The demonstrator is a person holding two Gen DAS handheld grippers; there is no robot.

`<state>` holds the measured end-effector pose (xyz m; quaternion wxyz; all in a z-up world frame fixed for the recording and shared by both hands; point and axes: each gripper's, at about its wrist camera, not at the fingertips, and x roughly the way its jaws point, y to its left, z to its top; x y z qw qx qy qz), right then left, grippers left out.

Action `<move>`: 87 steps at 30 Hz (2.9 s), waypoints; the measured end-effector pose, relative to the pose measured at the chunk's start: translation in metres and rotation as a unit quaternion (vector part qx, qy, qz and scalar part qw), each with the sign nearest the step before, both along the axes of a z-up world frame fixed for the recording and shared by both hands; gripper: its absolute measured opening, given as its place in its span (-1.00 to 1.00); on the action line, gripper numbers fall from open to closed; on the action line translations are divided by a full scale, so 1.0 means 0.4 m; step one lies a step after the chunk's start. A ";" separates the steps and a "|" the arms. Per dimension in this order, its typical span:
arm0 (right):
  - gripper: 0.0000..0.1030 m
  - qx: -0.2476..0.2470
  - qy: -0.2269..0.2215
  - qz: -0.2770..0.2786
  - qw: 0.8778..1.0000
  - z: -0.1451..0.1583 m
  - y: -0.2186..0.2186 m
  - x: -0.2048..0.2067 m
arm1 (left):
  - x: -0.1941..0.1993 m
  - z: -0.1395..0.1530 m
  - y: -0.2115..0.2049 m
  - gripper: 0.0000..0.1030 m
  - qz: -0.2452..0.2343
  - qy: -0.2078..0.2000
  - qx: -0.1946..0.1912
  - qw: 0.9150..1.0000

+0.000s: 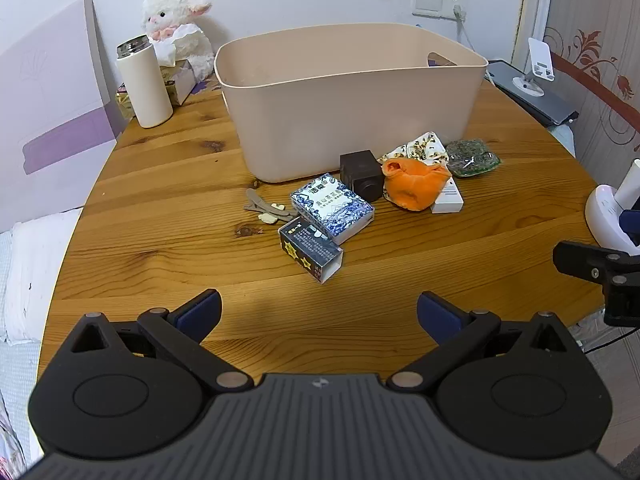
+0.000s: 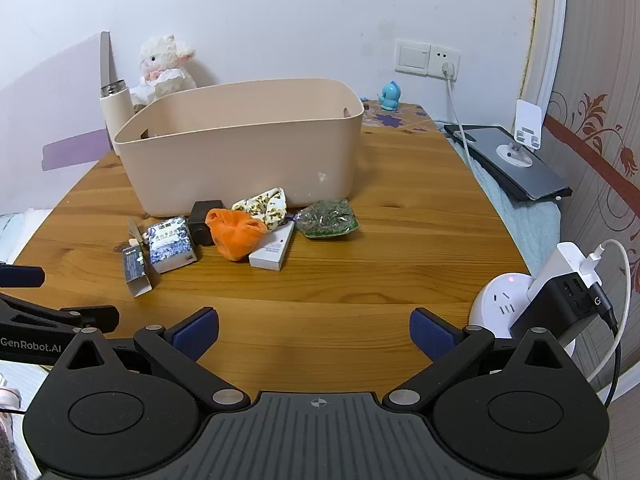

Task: Organize objects
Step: 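Move left tool to dark blue box while right tool reaches green tea bag, then close left tool on dark blue box while right tool grasps green bag, lift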

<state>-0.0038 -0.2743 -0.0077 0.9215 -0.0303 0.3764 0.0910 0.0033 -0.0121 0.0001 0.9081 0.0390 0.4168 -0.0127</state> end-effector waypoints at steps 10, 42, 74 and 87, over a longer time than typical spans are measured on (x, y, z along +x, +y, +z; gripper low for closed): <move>1.00 -0.005 0.002 0.005 1.000 0.000 0.004 0.006 | 0.007 -0.002 0.009 1.00 0.008 0.003 0.000 1.000; 1.00 -0.010 0.009 0.011 1.000 -0.014 0.008 0.061 | 0.057 -0.026 0.039 1.00 0.039 0.022 -0.012 0.999; 1.00 -0.065 0.005 0.023 0.998 -0.126 0.004 0.277 | 0.189 -0.117 0.065 1.00 0.064 0.049 -0.025 0.996; 0.73 -0.065 -0.003 0.047 0.997 -0.175 0.053 0.380 | 0.223 -0.137 0.098 0.98 0.072 0.053 -0.039 0.995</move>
